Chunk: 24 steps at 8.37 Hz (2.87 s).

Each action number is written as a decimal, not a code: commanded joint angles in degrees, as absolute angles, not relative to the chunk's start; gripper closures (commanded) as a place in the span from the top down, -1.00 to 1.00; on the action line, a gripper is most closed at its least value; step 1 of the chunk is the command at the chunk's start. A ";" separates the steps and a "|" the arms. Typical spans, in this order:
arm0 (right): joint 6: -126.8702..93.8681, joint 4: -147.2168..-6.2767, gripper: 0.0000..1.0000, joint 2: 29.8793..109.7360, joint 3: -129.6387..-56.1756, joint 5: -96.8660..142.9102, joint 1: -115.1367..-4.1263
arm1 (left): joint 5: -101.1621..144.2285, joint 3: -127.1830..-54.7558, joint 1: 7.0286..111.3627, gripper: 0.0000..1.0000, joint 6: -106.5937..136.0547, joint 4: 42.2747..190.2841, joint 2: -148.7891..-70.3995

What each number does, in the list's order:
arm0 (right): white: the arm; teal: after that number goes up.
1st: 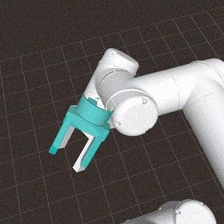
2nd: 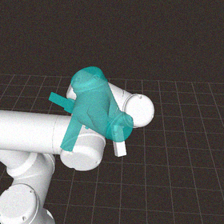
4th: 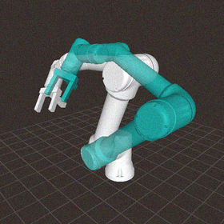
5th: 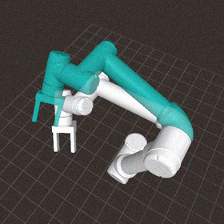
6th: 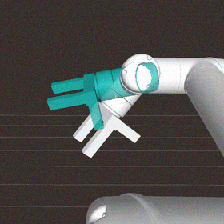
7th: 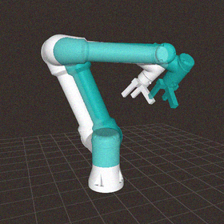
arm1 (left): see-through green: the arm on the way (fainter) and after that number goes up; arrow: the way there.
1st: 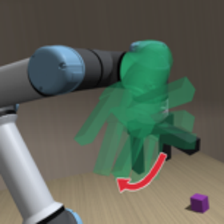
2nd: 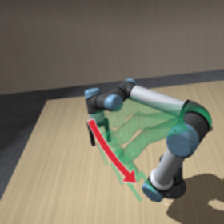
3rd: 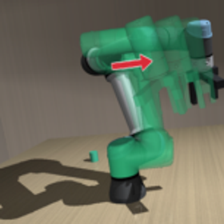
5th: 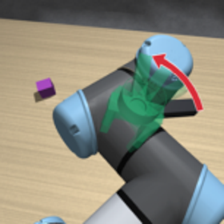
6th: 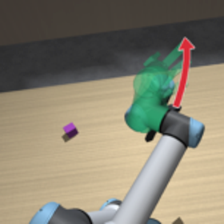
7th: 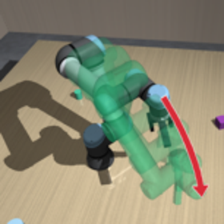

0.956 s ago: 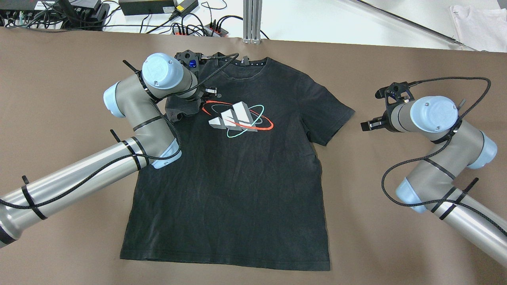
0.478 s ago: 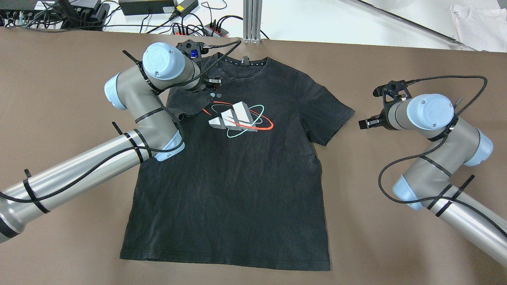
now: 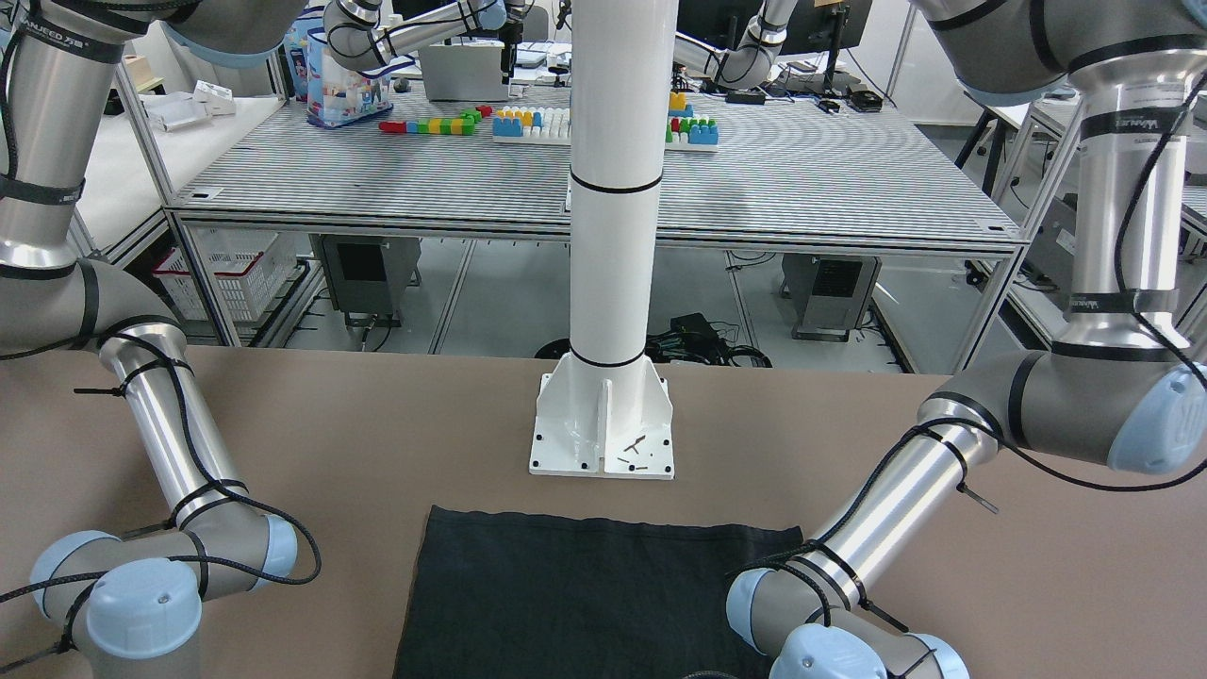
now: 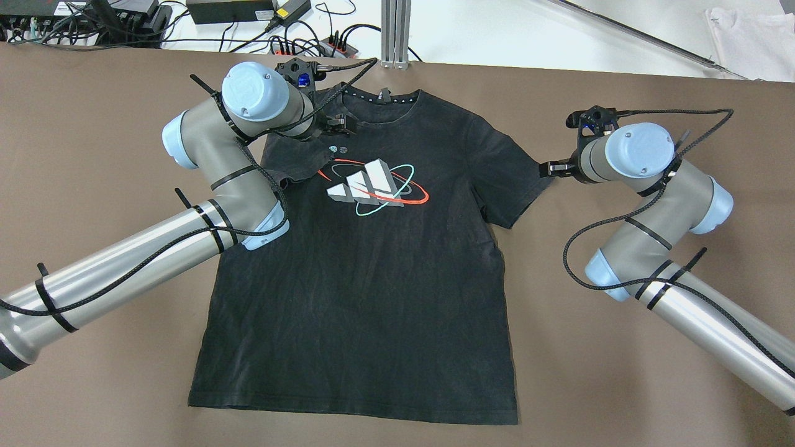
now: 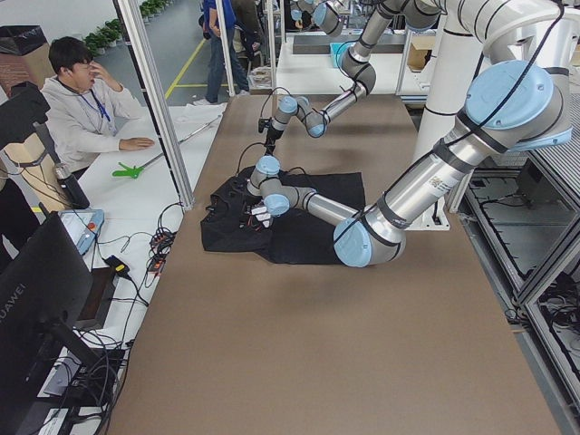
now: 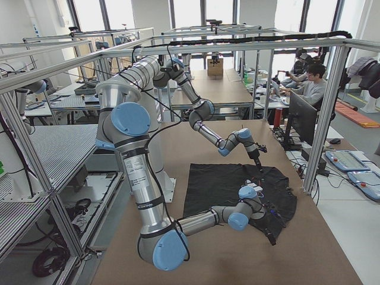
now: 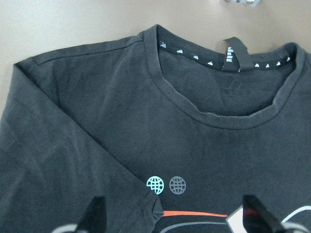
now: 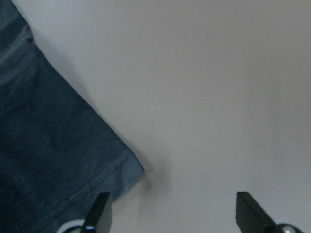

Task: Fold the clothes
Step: 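Bring the right gripper to the other shoulder beside the sleeve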

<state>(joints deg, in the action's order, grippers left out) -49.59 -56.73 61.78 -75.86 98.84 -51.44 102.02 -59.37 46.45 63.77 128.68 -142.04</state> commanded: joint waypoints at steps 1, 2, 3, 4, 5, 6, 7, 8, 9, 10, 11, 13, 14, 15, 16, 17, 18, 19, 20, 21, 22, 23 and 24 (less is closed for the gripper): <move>-53.00 -49.88 0.72 57.84 -67.45 98.96 -51.42 | 101.87 -59.41 46.32 1.00 63.81 128.76 -141.94; -53.00 -48.01 0.65 58.01 -66.46 98.88 -51.42 | 101.69 -59.41 46.23 1.00 63.81 128.85 -141.94; -53.96 -47.90 0.44 58.09 -66.53 98.79 -51.33 | 101.69 -59.41 46.14 1.00 63.81 128.85 -141.86; -55.18 -47.90 0.20 58.10 -66.71 98.53 -51.24 | 101.69 -59.41 46.14 1.00 63.81 128.85 -141.94; -55.37 -47.81 -0.05 58.36 -66.71 98.44 -51.24 | 101.69 -59.33 46.14 1.00 63.81 128.85 -141.94; -55.37 -47.55 -0.32 58.53 -66.71 97.65 -51.15 | 101.69 -59.33 46.14 1.00 63.55 128.85 -141.94; -55.98 -47.64 -0.77 58.62 -66.97 97.12 -51.15 | 101.60 -59.33 46.14 1.00 63.37 128.85 -141.94; -56.16 -47.64 -1.00 58.62 -67.06 96.77 -51.15 | 101.60 -59.33 46.14 1.00 63.28 128.76 -141.94; -56.95 -47.64 -1.00 58.62 -67.67 96.77 -51.15 | 101.69 -59.33 46.14 1.00 63.28 128.76 -142.03; -58.78 -47.81 -1.00 58.62 -68.37 96.77 -51.07 | 101.78 -59.41 46.14 1.00 63.37 128.85 -142.03; -59.41 -47.90 -1.00 58.54 -69.34 96.77 -51.15 | 101.78 -59.41 46.23 1.00 63.28 128.76 -142.12; -58.27 -47.99 0.56 59.59 -69.61 96.77 -51.15 | 101.78 -59.33 46.32 1.00 63.11 128.76 -142.03; -57.92 -47.81 0.87 59.85 -69.44 96.68 -51.07 | 101.78 -59.33 46.32 1.00 63.02 128.76 -142.03; -58.01 -47.73 0.80 60.46 -69.17 95.55 -50.89 | 101.78 -59.33 46.32 1.00 62.93 128.76 -142.03; -58.09 -47.72 0.58 60.56 -69.00 95.19 -50.71 | 101.78 -59.33 46.32 1.00 63.02 128.76 -142.03; -58.70 -47.64 0.46 60.56 -68.99 94.75 -50.28 | 101.78 -59.33 46.23 1.00 63.02 128.76 -142.03; -59.93 -47.29 0.35 60.47 -68.99 94.75 -49.66 | 101.78 -59.33 46.32 1.00 62.93 128.76 -141.94; -60.81 -46.24 0.34 60.47 -69.08 94.75 -49.22 | 101.69 -59.24 46.32 1.00 62.84 128.76 -141.86; -61.69 -46.14 0.32 60.47 -69.00 93.44 -48.61 | 101.69 -59.24 46.32 1.00 62.84 128.76 -141.86; -61.87 -46.06 0.13 60.47 -68.99 93.08 -48.34 | 101.69 -59.24 46.41 1.00 62.84 128.85 -141.86; -62.22 -46.05 -0.37 60.47 -69.08 93.16 -48.34 | 101.69 -59.24 46.41 1.00 62.84 128.85 -141.86; -62.14 -46.14 -0.99 60.47 -69.08 93.08 -48.34 | 101.69 -59.24 46.41 1.00 62.84 128.85 -141.86; -62.14 -46.14 -1.00 60.47 -69.26 93.08 -48.43 | 101.69 -59.33 46.41 1.00 62.84 128.85 -141.77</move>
